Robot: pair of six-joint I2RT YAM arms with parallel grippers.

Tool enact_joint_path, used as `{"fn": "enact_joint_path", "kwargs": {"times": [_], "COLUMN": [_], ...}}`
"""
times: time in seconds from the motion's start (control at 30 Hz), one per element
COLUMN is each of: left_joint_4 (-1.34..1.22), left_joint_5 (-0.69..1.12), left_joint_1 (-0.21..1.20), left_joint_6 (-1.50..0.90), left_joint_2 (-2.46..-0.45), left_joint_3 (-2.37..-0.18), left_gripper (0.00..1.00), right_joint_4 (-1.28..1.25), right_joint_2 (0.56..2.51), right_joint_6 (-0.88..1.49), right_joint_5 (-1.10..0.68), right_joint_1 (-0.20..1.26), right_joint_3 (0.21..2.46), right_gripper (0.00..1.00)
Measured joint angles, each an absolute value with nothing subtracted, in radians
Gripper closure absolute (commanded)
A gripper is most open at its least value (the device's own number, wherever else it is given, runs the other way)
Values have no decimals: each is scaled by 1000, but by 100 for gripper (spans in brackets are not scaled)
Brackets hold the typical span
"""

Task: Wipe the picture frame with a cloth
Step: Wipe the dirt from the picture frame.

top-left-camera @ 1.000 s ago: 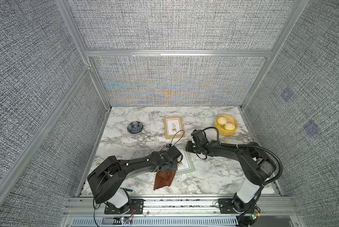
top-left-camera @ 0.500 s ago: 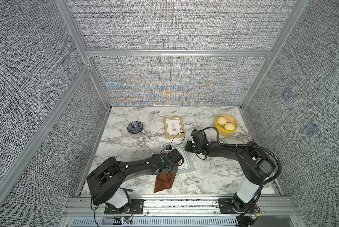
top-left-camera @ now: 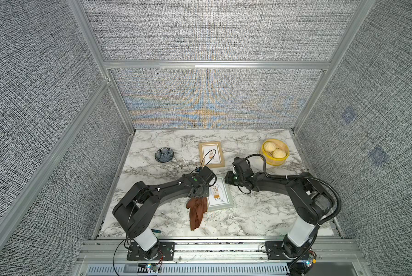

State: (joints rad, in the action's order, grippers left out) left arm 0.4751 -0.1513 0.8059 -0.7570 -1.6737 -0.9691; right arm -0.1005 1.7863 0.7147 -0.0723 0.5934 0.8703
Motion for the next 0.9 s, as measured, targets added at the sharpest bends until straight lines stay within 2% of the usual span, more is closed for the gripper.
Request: {"fn": "enact_joint_path", "kwargs": {"times": [0.43,0.9], "left_joint_4": [419,447], "left_joint_5": [-185,-210], "left_joint_1": [729,691], "left_joint_6": [-632,-601], "left_joint_2": [-1699,-1879], "left_joint_3": [-1132,-1277], "left_gripper": [100,100], "right_joint_4": [-115,-112], "right_joint_2": [1781,1782], "right_joint_6": [711,707], "right_joint_5": [-45,-44], "right_joint_1": [593,591], "right_joint_3": [863,865], "right_gripper": [93,93]}}
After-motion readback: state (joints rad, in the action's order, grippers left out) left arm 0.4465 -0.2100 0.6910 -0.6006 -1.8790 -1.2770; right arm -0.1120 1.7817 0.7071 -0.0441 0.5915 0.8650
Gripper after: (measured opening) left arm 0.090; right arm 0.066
